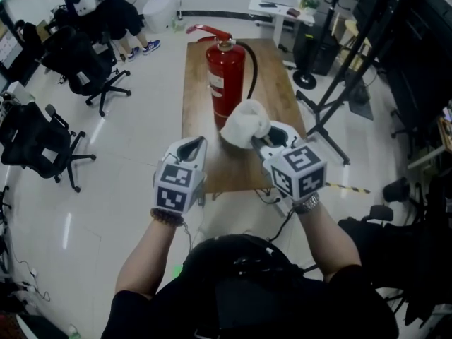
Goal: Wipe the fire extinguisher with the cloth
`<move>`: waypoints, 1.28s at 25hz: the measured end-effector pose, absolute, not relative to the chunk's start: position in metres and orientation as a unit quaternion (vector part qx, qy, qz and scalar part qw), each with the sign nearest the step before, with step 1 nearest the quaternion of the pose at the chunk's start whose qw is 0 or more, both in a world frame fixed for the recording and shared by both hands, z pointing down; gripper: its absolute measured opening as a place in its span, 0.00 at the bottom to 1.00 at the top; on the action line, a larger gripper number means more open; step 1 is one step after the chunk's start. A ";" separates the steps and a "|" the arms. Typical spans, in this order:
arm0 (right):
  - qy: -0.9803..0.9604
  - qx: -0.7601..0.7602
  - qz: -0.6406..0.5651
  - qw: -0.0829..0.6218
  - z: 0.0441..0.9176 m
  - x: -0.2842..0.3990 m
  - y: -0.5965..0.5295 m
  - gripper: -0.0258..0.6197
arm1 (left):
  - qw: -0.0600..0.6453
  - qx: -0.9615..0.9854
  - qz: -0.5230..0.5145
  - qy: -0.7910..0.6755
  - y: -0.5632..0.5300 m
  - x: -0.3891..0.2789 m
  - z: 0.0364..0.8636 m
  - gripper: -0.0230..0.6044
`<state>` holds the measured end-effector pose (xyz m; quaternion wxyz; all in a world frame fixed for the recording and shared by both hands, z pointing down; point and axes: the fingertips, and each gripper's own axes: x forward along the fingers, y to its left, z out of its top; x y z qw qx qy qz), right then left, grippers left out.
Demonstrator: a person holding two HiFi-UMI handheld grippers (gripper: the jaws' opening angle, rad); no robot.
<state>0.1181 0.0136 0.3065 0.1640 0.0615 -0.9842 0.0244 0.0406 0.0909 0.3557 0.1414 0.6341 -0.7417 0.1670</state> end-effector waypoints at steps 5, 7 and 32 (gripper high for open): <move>-0.982 0.110 0.042 0.147 0.315 0.107 0.045 0.23 | 0.121 0.667 0.178 -0.713 0.108 0.024 0.348 0.03; -0.981 0.125 0.049 0.142 0.315 0.099 0.063 0.23 | 0.115 0.681 0.184 -0.700 0.120 0.015 0.346 0.03; -0.970 0.171 0.060 0.160 0.330 0.100 0.123 0.22 | 0.115 0.716 0.170 -0.667 0.159 0.018 0.354 0.03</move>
